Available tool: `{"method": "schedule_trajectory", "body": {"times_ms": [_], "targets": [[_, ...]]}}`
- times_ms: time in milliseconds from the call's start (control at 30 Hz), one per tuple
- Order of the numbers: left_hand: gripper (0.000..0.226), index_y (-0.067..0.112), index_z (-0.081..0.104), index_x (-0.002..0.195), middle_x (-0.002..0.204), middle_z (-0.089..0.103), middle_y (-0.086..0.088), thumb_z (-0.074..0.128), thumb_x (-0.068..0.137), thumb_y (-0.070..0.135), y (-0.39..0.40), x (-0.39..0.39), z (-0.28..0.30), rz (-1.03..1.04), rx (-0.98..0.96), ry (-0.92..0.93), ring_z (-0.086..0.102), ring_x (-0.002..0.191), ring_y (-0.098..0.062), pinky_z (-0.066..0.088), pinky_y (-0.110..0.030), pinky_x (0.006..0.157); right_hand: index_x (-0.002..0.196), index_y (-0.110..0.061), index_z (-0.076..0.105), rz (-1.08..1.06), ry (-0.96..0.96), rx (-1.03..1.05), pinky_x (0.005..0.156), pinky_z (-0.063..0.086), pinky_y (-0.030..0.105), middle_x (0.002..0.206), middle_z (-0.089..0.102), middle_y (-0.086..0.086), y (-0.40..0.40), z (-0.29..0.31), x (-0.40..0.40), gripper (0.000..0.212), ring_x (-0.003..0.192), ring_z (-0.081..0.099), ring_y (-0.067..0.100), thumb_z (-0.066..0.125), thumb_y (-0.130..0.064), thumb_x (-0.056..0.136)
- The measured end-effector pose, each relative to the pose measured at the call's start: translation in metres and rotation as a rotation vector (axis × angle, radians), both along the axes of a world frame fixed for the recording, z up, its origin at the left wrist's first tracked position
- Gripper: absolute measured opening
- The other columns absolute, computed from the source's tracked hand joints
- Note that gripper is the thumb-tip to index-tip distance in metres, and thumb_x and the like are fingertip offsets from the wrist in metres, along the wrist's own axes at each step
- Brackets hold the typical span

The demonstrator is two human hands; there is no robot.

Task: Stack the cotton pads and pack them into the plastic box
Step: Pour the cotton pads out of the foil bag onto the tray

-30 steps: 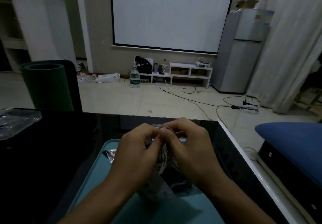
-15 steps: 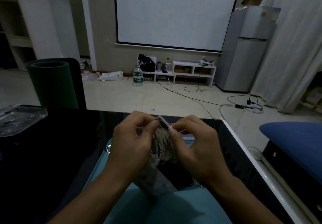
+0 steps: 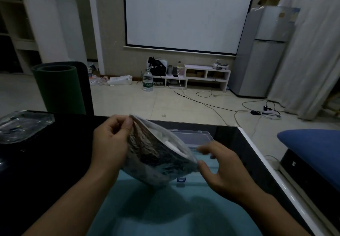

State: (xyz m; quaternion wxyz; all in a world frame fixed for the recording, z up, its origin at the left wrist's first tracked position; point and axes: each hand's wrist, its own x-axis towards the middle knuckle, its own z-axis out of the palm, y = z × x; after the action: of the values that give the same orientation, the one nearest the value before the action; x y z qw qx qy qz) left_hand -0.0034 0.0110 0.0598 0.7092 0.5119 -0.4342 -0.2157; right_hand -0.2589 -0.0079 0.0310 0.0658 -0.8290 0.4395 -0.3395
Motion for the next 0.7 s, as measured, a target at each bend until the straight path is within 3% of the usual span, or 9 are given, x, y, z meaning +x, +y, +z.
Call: {"method": "schedule_trajectory", "body": {"times_ms": [67, 133, 233, 333, 400, 500, 567, 667, 700], "targets": [[0.024, 0.018, 0.067, 0.076, 0.065, 0.064, 0.004, 0.058, 0.096, 0.011, 0.003, -0.005, -0.004, -0.034, -0.002, -0.046, 0.056, 0.063, -0.008, 0.046, -0.017, 0.058, 0.107, -0.02, 0.064, 0.02, -0.103, -0.064, 0.075, 0.049, 0.018, 0.099, 0.059, -0.014, 0.009, 0.008, 0.01, 0.033, 0.091, 0.054, -0.003, 0.047, -0.037, 0.084], [0.022, 0.018, 0.068, 0.077, 0.065, 0.065, 0.004, 0.058, 0.096, 0.01, 0.005, -0.01, -0.004, -0.054, -0.02, -0.083, 0.057, 0.063, -0.005, 0.047, -0.016, 0.059, 0.097, -0.015, 0.067, 0.07, -0.175, -0.152, 0.068, 0.05, 0.022, 0.09, 0.063, -0.007, 0.018, 0.014, 0.025, 0.024, 0.082, 0.057, 0.002, 0.047, -0.021, 0.086], [0.019, 0.014, 0.069, 0.081, 0.074, 0.068, -0.003, 0.058, 0.095, 0.009, 0.012, -0.017, 0.0, -0.105, -0.062, -0.163, 0.061, 0.067, -0.01, 0.05, -0.021, 0.062, 0.111, -0.018, 0.066, 0.12, -0.146, -0.083, 0.08, 0.05, 0.02, 0.103, 0.064, -0.007, 0.027, 0.019, 0.046, 0.027, 0.091, 0.055, 0.001, 0.049, -0.011, 0.091], [0.016, 0.011, 0.07, 0.088, 0.082, 0.07, 0.0, 0.057, 0.094, 0.008, 0.022, -0.029, 0.001, -0.234, -0.072, -0.264, 0.066, 0.075, -0.009, 0.053, -0.017, 0.065, 0.134, -0.029, 0.049, 0.162, -0.103, 0.153, 0.098, 0.04, 0.015, 0.128, 0.051, -0.014, 0.023, 0.018, 0.051, 0.045, 0.112, 0.046, -0.004, 0.061, -0.024, 0.091], [0.014, 0.013, 0.071, 0.092, 0.089, 0.072, 0.005, 0.058, 0.095, 0.011, 0.024, -0.034, -0.004, -0.323, -0.063, -0.33, 0.069, 0.087, -0.01, 0.056, -0.022, 0.073, 0.135, -0.037, 0.041, 0.232, -0.121, 0.299, 0.104, 0.042, 0.024, 0.131, 0.043, -0.016, 0.02, 0.014, 0.048, 0.063, 0.12, 0.045, 0.001, 0.072, -0.03, 0.081], [0.014, 0.018, 0.071, 0.089, 0.098, 0.071, 0.006, 0.056, 0.089, 0.017, 0.021, -0.039, -0.014, -0.385, -0.068, -0.421, 0.067, 0.1, -0.016, 0.056, -0.034, 0.086, 0.142, -0.04, 0.027, 0.207, -0.021, 0.29, 0.109, 0.04, 0.032, 0.134, 0.029, -0.016, 0.02, 0.007, 0.048, 0.087, 0.127, 0.037, 0.008, 0.077, -0.046, 0.072], [0.014, 0.019, 0.07, 0.092, 0.103, 0.069, 0.01, 0.056, 0.09, 0.024, 0.021, -0.042, -0.015, -0.388, -0.104, -0.51, 0.064, 0.107, -0.015, 0.053, -0.038, 0.093, 0.143, -0.041, 0.024, 0.191, 0.005, 0.23, 0.112, 0.036, 0.033, 0.133, 0.026, -0.016, 0.02, 0.0, 0.05, 0.087, 0.128, 0.031, 0.009, 0.075, -0.048, 0.072], [0.028, 0.015, 0.065, 0.107, 0.12, 0.06, 0.008, 0.048, 0.093, 0.034, 0.016, -0.03, -0.014, -0.176, -0.22, -0.7, 0.053, 0.121, -0.012, 0.042, -0.034, 0.104, 0.142, -0.041, 0.025, 0.166, -0.021, 0.184, 0.113, 0.033, 0.033, 0.136, 0.028, -0.014, 0.017, -0.012, 0.05, 0.083, 0.131, 0.026, 0.007, 0.072, -0.047, 0.075], [0.03, 0.016, 0.062, 0.113, 0.126, 0.056, 0.004, 0.047, 0.094, 0.034, 0.013, -0.021, -0.018, -0.063, -0.223, -0.687, 0.049, 0.125, -0.013, 0.039, -0.035, 0.106, 0.143, -0.04, 0.025, 0.156, -0.034, 0.189, 0.114, 0.032, 0.032, 0.137, 0.029, -0.014, 0.016, -0.015, 0.05, 0.083, 0.133, 0.024, 0.007, 0.072, -0.047, 0.075]]}}
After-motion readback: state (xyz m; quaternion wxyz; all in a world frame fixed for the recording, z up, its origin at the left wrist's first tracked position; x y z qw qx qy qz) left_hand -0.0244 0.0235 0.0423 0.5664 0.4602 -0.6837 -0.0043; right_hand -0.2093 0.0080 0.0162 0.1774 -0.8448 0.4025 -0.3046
